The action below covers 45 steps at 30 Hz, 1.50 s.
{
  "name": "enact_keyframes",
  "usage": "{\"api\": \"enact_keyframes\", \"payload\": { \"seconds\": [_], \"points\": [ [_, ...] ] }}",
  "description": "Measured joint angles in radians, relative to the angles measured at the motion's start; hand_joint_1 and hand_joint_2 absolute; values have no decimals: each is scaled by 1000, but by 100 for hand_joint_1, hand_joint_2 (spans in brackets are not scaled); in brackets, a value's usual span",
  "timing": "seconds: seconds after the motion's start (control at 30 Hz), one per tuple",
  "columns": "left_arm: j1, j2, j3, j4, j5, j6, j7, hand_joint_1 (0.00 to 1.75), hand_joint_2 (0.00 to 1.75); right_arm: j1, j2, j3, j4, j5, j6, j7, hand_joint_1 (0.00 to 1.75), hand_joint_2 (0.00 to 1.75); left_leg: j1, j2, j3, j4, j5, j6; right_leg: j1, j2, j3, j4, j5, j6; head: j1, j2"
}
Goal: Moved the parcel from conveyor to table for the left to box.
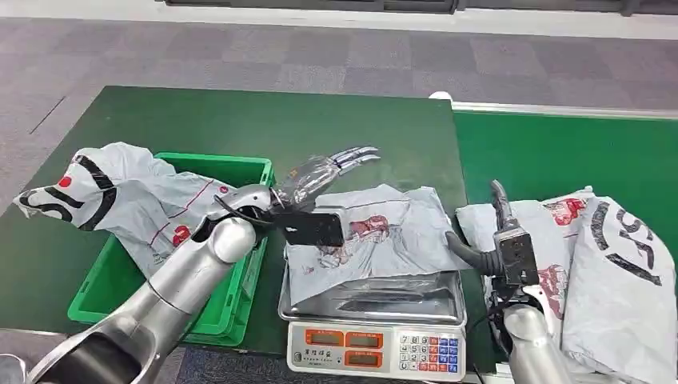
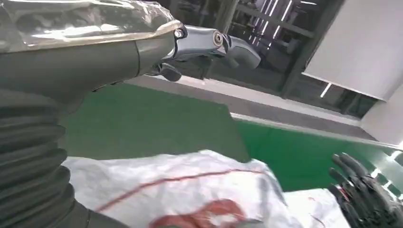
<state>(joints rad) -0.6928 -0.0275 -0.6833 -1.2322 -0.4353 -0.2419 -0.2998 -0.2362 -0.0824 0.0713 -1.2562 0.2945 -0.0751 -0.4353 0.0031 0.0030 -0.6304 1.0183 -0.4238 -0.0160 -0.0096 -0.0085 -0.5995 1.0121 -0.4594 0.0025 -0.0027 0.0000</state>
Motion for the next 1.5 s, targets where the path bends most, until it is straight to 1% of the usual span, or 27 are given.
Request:
{"api": "enact_keyframes", "payload": {
  "seconds": [0.2, 0.67, 0.83, 1.03, 1.3, 1.5],
  "points": [
    [-30, -37, -35, 16, -7, -2, 18, 0, 175, 24, 2, -43, -20, -2, 5, 1, 0, 175, 0, 0, 0, 0, 0, 0, 0, 0, 0, 0, 0, 0, 0, 0],
    [-33, -56, -52, 29, -9, 3, 24, 0, 175, 57, 4, -102, -83, -3, 0, -10, 0, 175, 0, 0, 0, 0, 0, 0, 0, 0, 0, 0, 0, 0, 0, 0],
    [-33, -62, -53, 29, -18, 3, 31, 0, 175, 67, 9, -131, -109, 21, -74, -14, 0, 175, 0, 0, 0, 0, 0, 0, 0, 0, 0, 0, 0, 0, 0, 0],
    [-36, -65, -58, 29, -26, 0, 45, 0, 175, 103, 12, -218, -153, 78, -215, -44, 0, 175, -1, 0, 0, 0, 0, 1, -1, 0, 0, 0, 0, 0, 0, 0],
    [-36, -61, -90, 49, -53, 1, 37, 0, 175, 116, 25, -281, -156, 72, -244, -61, 0, 175, 0, 0, 0, 0, 0, 1, -1, 0, 0, 0, 0, 0, 0, 0],
    [-36, -61, -108, 74, -45, 1, 25, 0, 175, 147, 41, -315, -189, 60, -256, -60, 0, 175, -1, 0, 0, 0, 0, 1, -1, 0, 0, 0, 0, 0, 0, 0]
  ]
}}
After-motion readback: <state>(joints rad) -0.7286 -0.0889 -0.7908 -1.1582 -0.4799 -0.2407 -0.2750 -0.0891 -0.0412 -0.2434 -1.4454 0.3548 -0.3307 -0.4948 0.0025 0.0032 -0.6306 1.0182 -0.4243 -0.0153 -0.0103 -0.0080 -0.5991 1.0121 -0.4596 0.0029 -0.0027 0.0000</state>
